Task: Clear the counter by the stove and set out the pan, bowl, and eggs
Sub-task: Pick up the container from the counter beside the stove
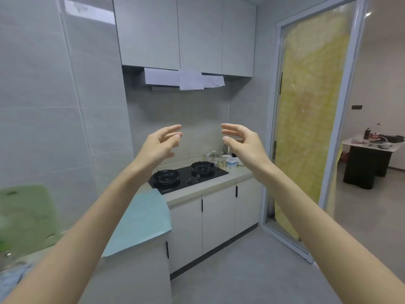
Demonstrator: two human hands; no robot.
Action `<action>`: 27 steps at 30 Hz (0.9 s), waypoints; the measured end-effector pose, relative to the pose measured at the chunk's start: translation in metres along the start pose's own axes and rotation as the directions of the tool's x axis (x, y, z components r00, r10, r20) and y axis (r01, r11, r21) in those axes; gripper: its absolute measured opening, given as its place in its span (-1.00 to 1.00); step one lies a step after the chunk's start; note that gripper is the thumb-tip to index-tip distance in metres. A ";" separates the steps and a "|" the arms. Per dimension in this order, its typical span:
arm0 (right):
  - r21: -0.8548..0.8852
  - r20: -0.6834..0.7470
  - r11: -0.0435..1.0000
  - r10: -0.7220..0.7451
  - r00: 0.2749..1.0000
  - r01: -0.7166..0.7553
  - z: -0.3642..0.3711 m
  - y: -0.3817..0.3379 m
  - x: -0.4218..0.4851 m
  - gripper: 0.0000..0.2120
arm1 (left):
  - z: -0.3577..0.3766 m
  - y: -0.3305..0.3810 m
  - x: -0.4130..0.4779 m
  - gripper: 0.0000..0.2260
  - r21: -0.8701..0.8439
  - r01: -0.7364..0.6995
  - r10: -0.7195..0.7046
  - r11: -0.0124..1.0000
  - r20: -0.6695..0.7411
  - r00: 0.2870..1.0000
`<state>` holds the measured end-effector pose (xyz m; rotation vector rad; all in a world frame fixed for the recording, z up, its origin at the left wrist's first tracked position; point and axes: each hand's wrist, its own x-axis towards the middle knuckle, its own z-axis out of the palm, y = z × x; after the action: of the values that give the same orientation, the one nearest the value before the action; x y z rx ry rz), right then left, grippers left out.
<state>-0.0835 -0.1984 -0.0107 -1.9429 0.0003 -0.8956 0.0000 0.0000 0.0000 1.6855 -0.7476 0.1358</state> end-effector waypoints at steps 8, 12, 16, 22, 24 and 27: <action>-0.015 0.008 1.000 0.019 1.000 -0.019 0.034 0.048 0.042 -0.68 | -0.003 -0.051 0.048 -0.68 0.001 0.012 -0.013 1.000 0.009 1.000; -0.037 0.012 0.999 0.018 1.000 -0.018 0.050 0.083 0.078 -0.68 | 0.006 -0.086 0.088 -0.68 -0.003 0.011 -0.011 1.000 0.025 1.000; -0.046 0.003 0.999 0.017 1.000 -0.017 0.066 0.126 0.127 -0.69 | 0.020 -0.122 0.146 -0.69 0.003 0.001 -0.001 1.000 0.054 0.999; -0.080 0.003 0.997 0.014 1.000 -0.014 0.079 0.190 0.216 -0.69 | 0.047 -0.172 0.251 -0.69 0.002 -0.004 0.004 1.000 0.085 0.996; -0.087 0.009 0.996 0.024 1.000 -0.023 0.081 0.211 0.242 -0.69 | 0.055 -0.188 0.283 -0.70 -0.005 0.004 -0.004 1.000 0.081 0.997; -0.099 0.014 0.994 0.047 0.999 -0.046 0.085 0.246 0.283 -0.69 | 0.069 -0.214 0.331 -0.71 -0.015 0.022 -0.020 1.000 0.089 0.996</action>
<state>0.2601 -0.3656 -0.0561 -2.0334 0.0816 -0.8634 0.3543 -0.1814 -0.0414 1.6927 -0.7950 0.0407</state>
